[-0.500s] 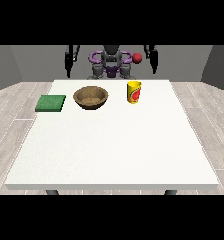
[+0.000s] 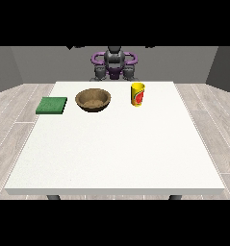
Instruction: Pick the cup and pour the ball into the bowl, then pick the bowl and place it on the pad
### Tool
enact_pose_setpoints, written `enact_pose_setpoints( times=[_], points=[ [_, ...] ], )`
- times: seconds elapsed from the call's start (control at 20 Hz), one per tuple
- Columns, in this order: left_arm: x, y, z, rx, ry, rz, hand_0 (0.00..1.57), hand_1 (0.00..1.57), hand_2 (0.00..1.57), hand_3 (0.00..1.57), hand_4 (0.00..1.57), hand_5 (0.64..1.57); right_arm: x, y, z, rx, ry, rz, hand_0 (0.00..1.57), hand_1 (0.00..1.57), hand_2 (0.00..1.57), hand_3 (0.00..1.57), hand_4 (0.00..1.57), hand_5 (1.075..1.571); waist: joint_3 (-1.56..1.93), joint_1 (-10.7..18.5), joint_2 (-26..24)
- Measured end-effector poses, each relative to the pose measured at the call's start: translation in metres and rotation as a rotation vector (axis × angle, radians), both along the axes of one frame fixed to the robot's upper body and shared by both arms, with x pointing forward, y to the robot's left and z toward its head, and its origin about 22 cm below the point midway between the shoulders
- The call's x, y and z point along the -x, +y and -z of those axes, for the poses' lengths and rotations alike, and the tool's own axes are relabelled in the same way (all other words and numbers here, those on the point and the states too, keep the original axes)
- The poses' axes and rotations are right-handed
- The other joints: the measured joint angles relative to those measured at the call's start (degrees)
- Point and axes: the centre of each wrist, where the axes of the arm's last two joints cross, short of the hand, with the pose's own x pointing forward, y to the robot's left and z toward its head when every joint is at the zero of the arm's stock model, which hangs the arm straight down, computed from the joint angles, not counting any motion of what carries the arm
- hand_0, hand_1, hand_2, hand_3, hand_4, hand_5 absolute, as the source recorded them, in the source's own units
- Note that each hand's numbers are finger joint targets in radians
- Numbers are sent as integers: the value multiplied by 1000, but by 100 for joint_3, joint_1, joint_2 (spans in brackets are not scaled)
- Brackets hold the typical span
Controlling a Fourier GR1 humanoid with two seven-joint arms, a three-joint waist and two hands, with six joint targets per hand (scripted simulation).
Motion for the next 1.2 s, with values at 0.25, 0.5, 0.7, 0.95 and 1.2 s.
enact_pose_setpoints(
  times=[0.25,0.5,0.7,0.95,1.2],
  points=[
    [24,-3,-9,59,62,-30,0,0,0,0,0,1553,24,-2,-16,-90,74,21,0,0,0,0,517,1569,-14,-73,-405],
    [38,-11,-28,57,-10,-29,0,0,0,0,0,1546,43,-10,-43,-115,11,27,0,0,0,0,471,1570,-18,-83,17],
    [37,-24,-15,53,-104,-20,0,0,0,0,0,1533,44,-14,-39,-117,-73,16,0,0,0,0,401,1571,-19,-120,605],
    [19,-35,-1,18,-245,-15,0,0,0,0,0,1504,31,-22,-24,-111,-206,11,0,0,0,0,346,1571,-19,-140,1500],
    [-3,-43,10,-37,-360,-37,0,0,0,0,0,1502,20,-39,-8,-102,-299,-19,0,0,0,0,302,1571,-19,-276,2193]
  ],
)
